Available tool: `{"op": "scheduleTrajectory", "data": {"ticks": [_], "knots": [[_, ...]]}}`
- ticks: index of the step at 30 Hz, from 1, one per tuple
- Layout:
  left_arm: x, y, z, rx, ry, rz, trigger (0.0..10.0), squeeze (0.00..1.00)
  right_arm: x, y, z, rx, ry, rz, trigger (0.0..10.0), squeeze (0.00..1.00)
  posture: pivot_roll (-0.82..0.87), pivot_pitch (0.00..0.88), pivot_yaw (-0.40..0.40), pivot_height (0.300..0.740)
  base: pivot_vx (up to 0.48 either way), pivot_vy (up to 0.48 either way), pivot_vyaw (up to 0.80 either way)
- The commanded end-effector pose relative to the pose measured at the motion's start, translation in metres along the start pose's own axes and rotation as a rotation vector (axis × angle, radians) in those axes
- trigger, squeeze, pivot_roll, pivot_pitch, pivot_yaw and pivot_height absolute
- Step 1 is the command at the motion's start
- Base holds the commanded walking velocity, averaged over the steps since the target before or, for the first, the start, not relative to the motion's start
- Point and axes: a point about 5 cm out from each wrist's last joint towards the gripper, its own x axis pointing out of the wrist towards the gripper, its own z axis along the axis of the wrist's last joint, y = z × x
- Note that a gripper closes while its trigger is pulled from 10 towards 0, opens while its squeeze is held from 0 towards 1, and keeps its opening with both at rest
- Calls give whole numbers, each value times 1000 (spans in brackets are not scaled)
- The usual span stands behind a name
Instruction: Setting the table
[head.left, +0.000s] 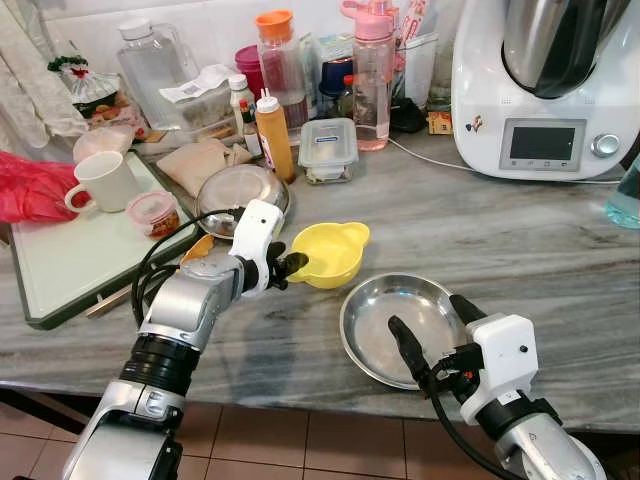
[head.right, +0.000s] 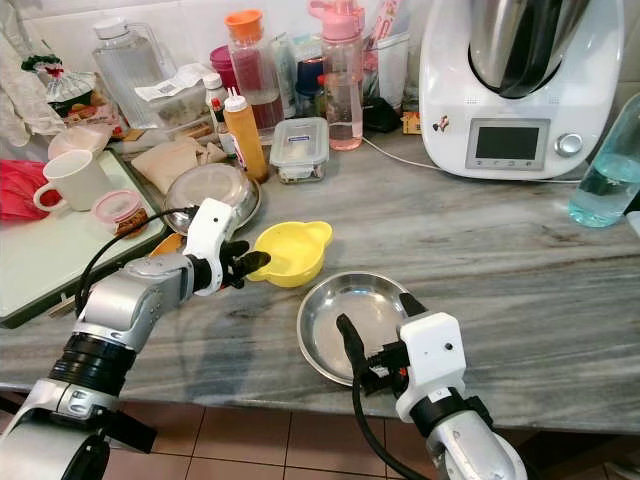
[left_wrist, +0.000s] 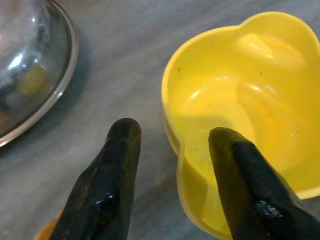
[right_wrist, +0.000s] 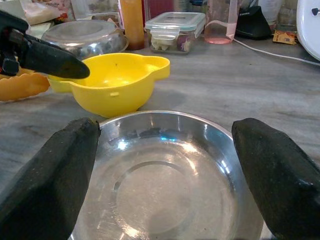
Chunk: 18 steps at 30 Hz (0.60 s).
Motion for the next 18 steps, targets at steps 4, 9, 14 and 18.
{"op": "scheduleTrajectory", "data": {"ticks": [4, 9, 14, 18], "knots": [[-6, 8, 10, 17, -9, 7, 10000, 1000, 2, 3, -3, 6, 18, 11, 10000, 0, -174, 45, 118, 740, 0, 0, 0], [-9, 7, 14, 33, -7, -17, 10000, 1000, 3, 3, -4, 5, 22, 14, 10000, 0, -172, 43, 114, 740, 0, 0, 0], [-15, 12, 19, 55, -43, 20, 10000, 1000, 7, -1, -2, -10, 0, -9, 10000, 0, -171, 40, 110, 740, 0, 0, 0], [-21, 11, 23, 41, -114, 37, 10000, 1000, 9, -5, 0, -15, -13, -22, 10000, 0, -162, 35, 101, 740, 0, 0, 0]]}}
